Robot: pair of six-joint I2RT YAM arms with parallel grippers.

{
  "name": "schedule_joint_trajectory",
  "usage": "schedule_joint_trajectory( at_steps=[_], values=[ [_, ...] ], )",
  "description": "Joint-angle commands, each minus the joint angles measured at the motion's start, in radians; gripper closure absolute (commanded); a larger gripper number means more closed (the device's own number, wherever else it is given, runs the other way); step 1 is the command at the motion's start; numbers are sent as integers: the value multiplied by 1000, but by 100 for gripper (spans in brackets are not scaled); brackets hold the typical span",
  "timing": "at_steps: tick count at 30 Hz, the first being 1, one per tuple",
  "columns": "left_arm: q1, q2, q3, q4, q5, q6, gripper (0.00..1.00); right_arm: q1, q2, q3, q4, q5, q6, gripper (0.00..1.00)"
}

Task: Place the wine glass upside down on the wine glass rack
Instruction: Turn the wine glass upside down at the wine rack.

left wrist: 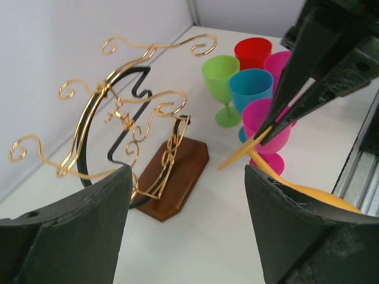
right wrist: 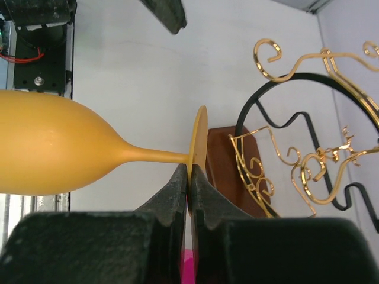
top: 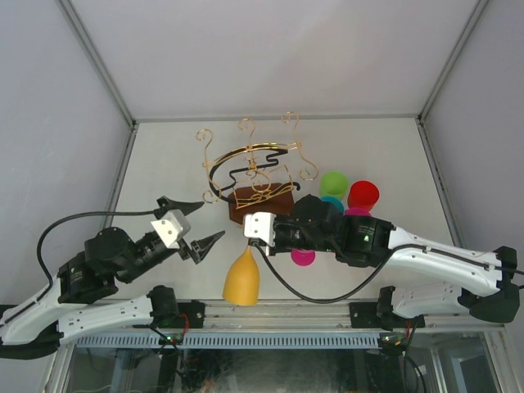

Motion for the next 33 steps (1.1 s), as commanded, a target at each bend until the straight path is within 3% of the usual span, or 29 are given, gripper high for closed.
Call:
schedule_joint_trajectory(
  at_steps=[1, 7, 18, 22, 33],
  values=[
    [-3, 5, -1, -56, -162, -221, 20, 1, 9, 2, -24, -27, 67, 100],
    [-3, -11, -9, -66, -246, -329, 19, 1, 29, -5, 40, 56, 81, 100],
    [-3, -32, -48, -31, -250, -351, 16, 3, -69, -129, 463, 221, 18, 100],
    [-4, -27, -51, -15, -229, -363, 15, 8, -92, -172, 585, 202, -42, 100],
    [-4, -9, -60, -12, -198, -393, 15, 21, -100, -187, 667, 124, -136, 100]
  ],
)
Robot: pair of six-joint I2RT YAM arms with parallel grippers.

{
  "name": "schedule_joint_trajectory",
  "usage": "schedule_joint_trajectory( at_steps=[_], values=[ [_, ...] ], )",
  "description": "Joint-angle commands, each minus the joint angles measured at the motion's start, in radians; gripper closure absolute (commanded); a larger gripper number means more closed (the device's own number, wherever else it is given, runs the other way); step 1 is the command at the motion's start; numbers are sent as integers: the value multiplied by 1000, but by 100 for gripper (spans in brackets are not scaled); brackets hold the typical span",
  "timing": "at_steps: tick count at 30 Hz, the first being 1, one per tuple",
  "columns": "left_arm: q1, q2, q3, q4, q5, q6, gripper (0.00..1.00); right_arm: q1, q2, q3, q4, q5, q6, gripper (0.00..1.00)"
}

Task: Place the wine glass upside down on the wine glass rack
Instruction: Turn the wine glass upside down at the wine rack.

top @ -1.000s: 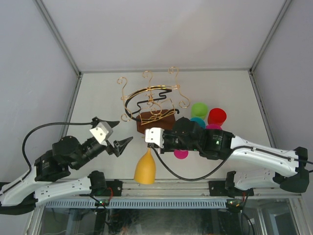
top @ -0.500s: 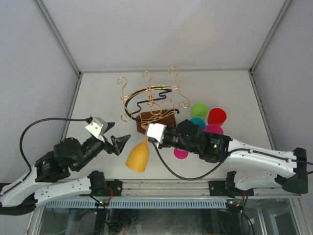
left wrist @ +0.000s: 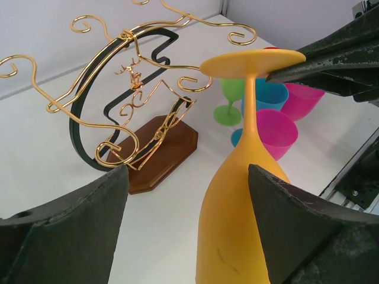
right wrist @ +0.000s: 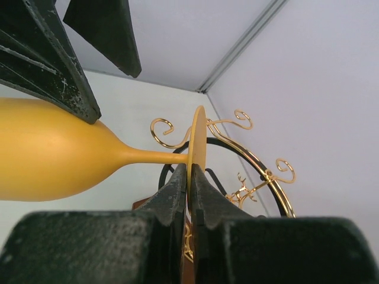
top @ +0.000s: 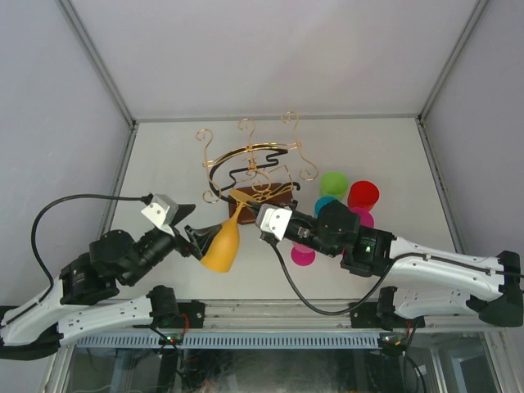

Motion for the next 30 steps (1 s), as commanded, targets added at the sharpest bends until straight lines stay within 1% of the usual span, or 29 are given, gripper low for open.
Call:
schedule_joint_trajectory(
  at_steps=[1, 7, 12, 17, 22, 26, 30],
  values=[
    [-4, 22, -22, 32, 28, -29, 15, 16, -21, 8, 122, -30, -45, 100],
    [-3, 52, -11, 56, 58, -50, 16, 46, -10, 8, 151, 9, -116, 100],
    [-4, 87, -17, 113, 103, -70, 16, 64, -1, 7, 184, 32, -150, 100],
    [-4, 113, -38, 158, 115, -83, 22, 76, -3, 8, 205, 29, -151, 100],
    [-4, 119, -55, 200, 113, -90, 32, 93, 6, 8, 206, 25, -141, 100],
    [-4, 128, -56, 220, 103, -82, 43, 106, 11, 8, 203, 26, -122, 100],
    [-4, 136, -56, 221, 99, -76, 57, 116, 13, 8, 191, 19, -115, 100]
  ],
)
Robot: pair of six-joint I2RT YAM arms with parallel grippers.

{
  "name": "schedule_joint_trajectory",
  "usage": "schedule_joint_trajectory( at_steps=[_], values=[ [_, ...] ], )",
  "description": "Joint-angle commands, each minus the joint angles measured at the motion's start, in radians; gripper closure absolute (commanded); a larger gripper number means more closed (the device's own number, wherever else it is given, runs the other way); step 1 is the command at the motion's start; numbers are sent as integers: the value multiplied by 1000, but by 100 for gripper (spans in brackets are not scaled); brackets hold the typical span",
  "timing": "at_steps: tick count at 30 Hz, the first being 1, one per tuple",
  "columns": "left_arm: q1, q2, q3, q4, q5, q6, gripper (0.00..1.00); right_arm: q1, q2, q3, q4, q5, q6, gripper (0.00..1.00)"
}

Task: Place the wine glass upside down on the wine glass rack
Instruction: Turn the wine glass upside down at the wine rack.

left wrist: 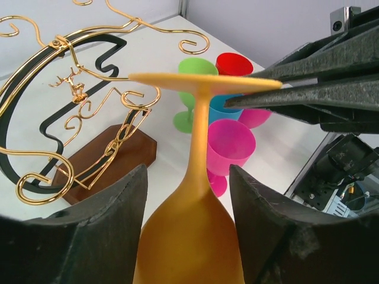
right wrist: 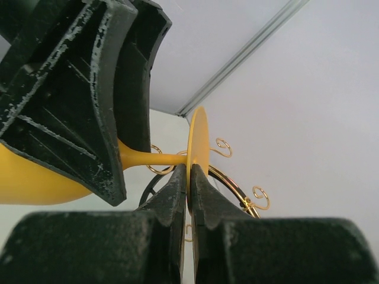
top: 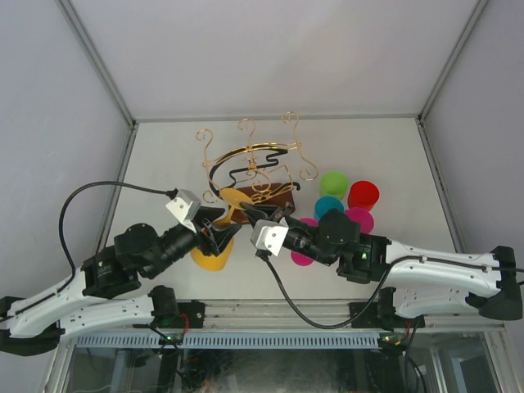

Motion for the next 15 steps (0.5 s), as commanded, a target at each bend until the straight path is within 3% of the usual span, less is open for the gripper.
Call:
schedule_joint_trajectory(
  at_steps=[1, 9, 15],
  values=[
    [-3, 18, -17, 55, -14, 1, 61, 32, -5, 11, 75, -36, 38, 100],
    [-2, -8, -34, 73, -18, 11, 99, 37, 0, 11, 67, -33, 51, 100],
    [-2, -32, -52, 94, -14, 20, 100, 40, 4, 11, 76, -27, 62, 100]
  ],
)
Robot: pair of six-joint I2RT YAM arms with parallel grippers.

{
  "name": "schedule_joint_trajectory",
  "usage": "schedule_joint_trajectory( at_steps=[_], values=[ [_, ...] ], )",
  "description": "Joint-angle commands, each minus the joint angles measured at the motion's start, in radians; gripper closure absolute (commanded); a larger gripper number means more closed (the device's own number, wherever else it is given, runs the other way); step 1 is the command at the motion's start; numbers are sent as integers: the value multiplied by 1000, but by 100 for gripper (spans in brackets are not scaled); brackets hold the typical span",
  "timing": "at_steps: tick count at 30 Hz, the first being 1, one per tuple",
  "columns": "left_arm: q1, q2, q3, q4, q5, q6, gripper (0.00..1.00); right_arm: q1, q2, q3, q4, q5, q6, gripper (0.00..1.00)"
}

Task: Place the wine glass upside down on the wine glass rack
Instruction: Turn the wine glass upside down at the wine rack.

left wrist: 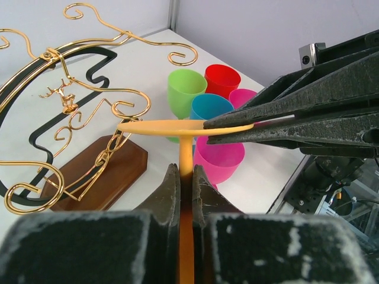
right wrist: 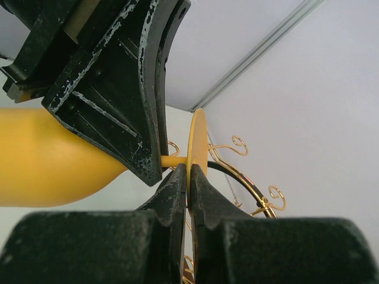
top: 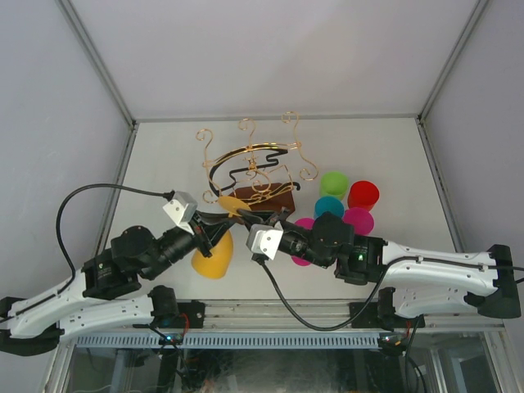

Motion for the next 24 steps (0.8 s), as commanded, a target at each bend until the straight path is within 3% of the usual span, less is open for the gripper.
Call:
schedule_joint_trajectory(
  at_steps=[1, 24],
  values=[
    [3, -17, -31, 34, -33, 18, 100, 19, -12, 17, 99, -22, 39, 100],
    [3, -27, -38, 39, -67, 5, 100, 22, -6, 17, 123, 112, 91, 100]
  ],
)
